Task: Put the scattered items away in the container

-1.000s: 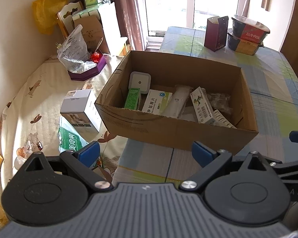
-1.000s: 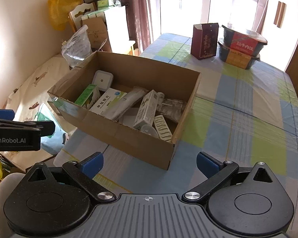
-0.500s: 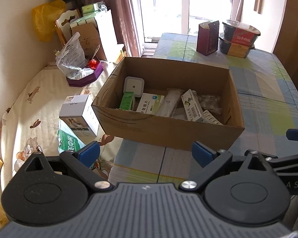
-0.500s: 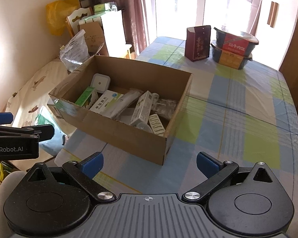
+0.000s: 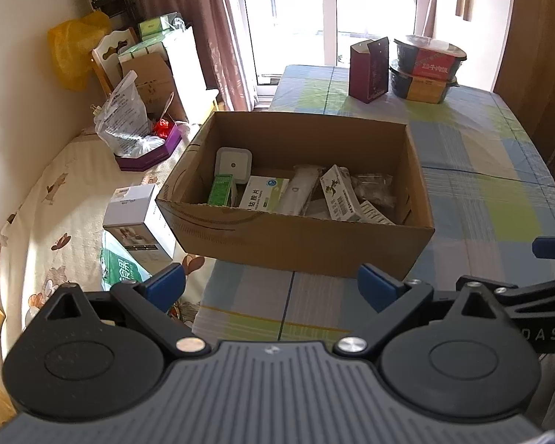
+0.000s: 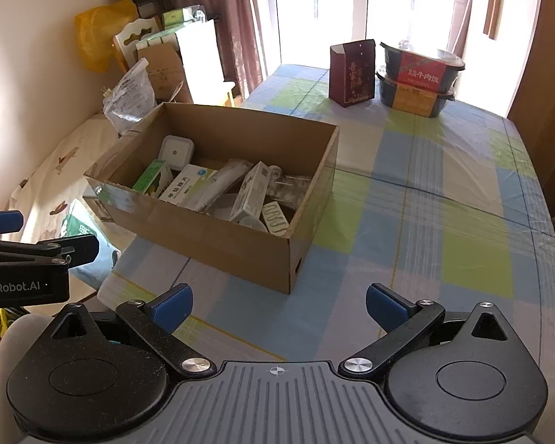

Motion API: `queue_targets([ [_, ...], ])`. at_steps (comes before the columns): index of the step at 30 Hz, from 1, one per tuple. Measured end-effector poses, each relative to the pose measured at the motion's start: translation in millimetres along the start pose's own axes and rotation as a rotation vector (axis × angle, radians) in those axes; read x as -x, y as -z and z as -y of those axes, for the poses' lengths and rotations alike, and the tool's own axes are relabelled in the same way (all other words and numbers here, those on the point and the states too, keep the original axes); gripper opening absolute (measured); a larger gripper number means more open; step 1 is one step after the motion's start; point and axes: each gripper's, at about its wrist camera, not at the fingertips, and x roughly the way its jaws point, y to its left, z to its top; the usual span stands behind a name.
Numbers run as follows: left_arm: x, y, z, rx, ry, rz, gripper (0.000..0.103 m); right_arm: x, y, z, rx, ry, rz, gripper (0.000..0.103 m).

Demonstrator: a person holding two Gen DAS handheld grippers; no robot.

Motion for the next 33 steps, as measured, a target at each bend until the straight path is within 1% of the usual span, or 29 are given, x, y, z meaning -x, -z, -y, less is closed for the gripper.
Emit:
queue_targets([
  [8, -0.2, 2.8, 0.6, 0.008, 0.014, 0.002, 0.098, 1.2, 5.0, 1.1, 0.007, 0.007, -0.007, 0.103],
  [17, 1.6, 5.8, 5.3, -0.011, 0.016, 0.018, 0.098, 0.1, 5.9, 3.0, 0.002, 0.005, -0.008, 0.103],
  [33, -2.2, 11.4, 9.8, -0.019, 0.018, -0.014, 0.098, -2.1, 7.0, 4.7, -0.005, 0.004, -0.014, 0.103],
])
